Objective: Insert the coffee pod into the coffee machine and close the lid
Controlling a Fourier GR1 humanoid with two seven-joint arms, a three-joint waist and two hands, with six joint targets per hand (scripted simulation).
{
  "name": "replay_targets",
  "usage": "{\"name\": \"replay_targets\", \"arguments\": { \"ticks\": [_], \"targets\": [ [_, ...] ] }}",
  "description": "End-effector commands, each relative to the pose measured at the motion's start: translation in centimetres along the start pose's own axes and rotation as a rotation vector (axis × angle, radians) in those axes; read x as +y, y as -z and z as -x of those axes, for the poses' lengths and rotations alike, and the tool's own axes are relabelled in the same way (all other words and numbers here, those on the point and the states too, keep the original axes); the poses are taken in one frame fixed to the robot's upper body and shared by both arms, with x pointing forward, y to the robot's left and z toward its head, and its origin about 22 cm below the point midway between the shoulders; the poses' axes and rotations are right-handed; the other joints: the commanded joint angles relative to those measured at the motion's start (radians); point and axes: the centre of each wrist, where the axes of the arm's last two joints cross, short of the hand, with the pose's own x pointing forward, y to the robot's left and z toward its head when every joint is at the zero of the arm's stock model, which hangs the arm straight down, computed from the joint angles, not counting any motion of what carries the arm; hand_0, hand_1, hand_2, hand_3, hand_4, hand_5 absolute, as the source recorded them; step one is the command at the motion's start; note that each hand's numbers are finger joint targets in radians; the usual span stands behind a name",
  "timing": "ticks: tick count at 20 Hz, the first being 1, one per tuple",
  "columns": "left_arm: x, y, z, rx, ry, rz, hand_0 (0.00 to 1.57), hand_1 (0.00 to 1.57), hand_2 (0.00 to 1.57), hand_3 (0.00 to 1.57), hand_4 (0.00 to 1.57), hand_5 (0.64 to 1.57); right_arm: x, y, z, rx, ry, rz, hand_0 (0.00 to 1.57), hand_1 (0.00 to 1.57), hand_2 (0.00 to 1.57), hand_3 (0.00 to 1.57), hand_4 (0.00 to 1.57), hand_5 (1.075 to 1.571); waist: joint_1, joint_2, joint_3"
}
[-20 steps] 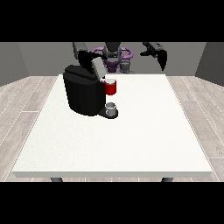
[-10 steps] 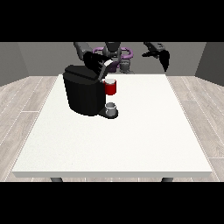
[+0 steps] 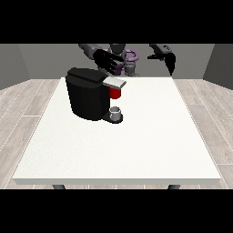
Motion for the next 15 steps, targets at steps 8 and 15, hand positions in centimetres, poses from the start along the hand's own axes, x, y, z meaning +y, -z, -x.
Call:
{"name": "replay_targets", "arguments": {
  "ticks": [8, 15],
  "targets": [
    [-2.0, -1.7, 2.0, -0.032, -0.028, -0.020, 0.00, 0.00, 0.00, 0.00, 0.21, 1.571, 4.7, -2.3, 1.7, -0.114, 0.135, -0.126, 0.00, 0.00, 0.00, 0.00, 0.26, 1.571, -0.062, -0.082, 0.0002],
    [-0.2, -3.5, 3.6, 0.035, -0.031, -0.060, 0.00, 0.00, 0.00, 0.00, 0.19, 1.571, 6.2, -9.5, 8.0, -0.002, 0.301, -0.010, 0.00, 0.00, 0.00, 0.00, 0.16, 1.571, -0.122, -0.149, 0.0003]
  ]
}}
